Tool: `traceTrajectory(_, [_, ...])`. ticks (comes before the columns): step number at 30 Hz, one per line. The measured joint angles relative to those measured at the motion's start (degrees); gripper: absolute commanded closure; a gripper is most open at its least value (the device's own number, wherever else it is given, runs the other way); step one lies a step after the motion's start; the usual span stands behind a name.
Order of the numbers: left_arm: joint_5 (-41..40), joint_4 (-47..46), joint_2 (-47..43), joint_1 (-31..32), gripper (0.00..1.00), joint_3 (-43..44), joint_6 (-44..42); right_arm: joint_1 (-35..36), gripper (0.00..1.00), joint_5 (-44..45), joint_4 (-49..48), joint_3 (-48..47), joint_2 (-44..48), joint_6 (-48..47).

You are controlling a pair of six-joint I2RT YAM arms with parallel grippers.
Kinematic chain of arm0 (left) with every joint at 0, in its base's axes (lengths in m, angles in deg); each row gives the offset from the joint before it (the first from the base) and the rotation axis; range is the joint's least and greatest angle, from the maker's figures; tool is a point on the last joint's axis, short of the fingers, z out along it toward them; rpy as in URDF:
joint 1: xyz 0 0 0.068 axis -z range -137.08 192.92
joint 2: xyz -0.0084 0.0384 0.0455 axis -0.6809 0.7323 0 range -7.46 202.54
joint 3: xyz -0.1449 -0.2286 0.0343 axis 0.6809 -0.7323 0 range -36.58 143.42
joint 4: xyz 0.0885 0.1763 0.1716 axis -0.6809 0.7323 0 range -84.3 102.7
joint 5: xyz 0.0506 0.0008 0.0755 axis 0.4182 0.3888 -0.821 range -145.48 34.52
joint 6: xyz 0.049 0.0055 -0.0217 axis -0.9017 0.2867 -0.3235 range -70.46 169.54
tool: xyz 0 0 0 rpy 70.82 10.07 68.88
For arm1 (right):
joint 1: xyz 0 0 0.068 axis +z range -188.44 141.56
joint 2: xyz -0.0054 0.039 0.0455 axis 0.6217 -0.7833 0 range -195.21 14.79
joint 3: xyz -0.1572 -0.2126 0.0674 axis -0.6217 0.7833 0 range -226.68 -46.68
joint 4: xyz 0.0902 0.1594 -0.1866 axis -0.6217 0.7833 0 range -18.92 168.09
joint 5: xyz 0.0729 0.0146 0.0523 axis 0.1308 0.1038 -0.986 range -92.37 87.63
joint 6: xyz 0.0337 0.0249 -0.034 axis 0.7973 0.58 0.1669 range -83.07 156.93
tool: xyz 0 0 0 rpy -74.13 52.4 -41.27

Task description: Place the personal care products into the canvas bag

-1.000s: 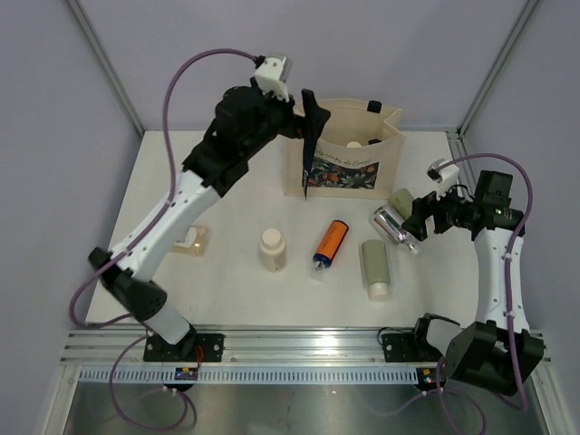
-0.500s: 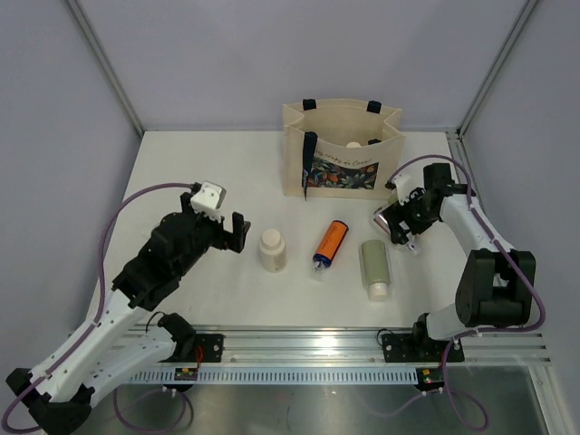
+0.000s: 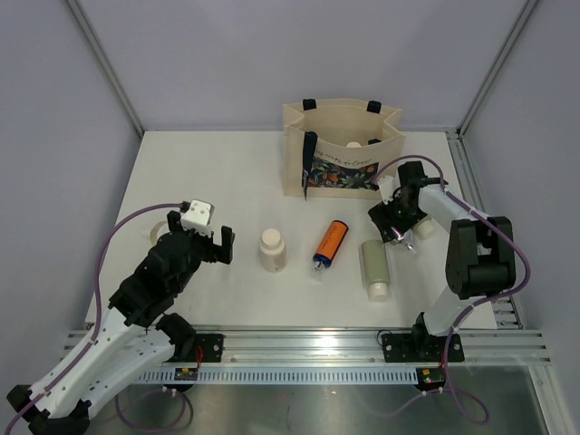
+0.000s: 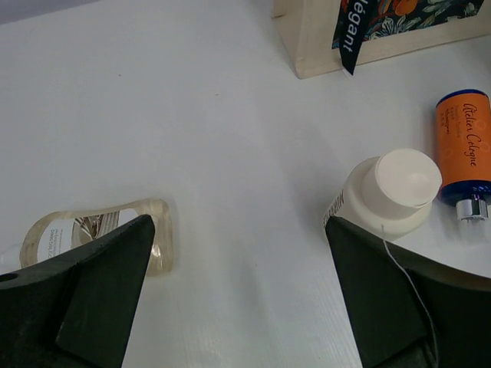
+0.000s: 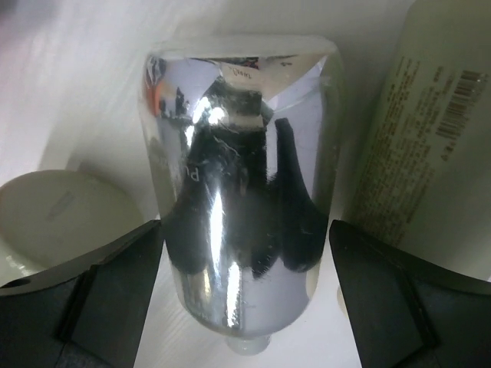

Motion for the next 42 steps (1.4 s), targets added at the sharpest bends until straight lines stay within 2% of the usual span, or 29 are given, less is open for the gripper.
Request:
traceTrajectory(6, [-1.2, -0.3, -0.3, 0.0, 0.01, 0.0, 0.0, 1.0, 0.01, 3.4, -1.6, 0.0, -2.4, 0.7])
traceTrajectory(8, [-1.4, -0.2, -0.3, 0.0, 0.01, 0.0, 0.0, 1.2, 0.05, 3.9, -1.9, 0.0, -3.1, 0.9])
traceTrajectory(12, [-1.4, -0.2, -0.3, 0.0, 0.01, 0.0, 0.0, 1.3, 0.30, 3.7, -2.3, 0.0, -3.5, 1.4])
traceTrajectory(13, [-1.4, -0.2, -0.3, 0.0, 0.01, 0.0, 0.0, 1.4, 0.48, 3.2, -2.3, 0.0, -3.5, 1.5])
traceTrajectory(15, [-1.4, -0.2, -0.3, 0.0, 0.01, 0.0, 0.0, 1.4, 0.70, 2.2, -2.1, 0.0, -3.5, 1.6])
traceTrajectory(16, [-1.4, -0.2, -0.3, 0.0, 0.01, 0.0, 0.0, 1.4, 0.88, 1.6, -2.0, 0.0, -3.5, 1.6])
traceTrajectory(18, [-1.5, -0.2, -0.3, 0.0, 0.01, 0.0, 0.0, 1.4, 0.99, 0.1, -1.4, 0.0, -3.2, 1.6])
traceTrajectory(32, [-1.6, -0.2, -0.3, 0.0, 0.01, 0.0, 0.0, -2.4, 1.00, -16.0, 3.2, 3.1, 11.1, 0.5])
traceTrajectory(42, [-1.8, -0.3, -0.3, 0.0, 0.01, 0.0, 0.1, -2.9, 1.00, -18.4, 2.8, 3.6, 10.5, 0.3])
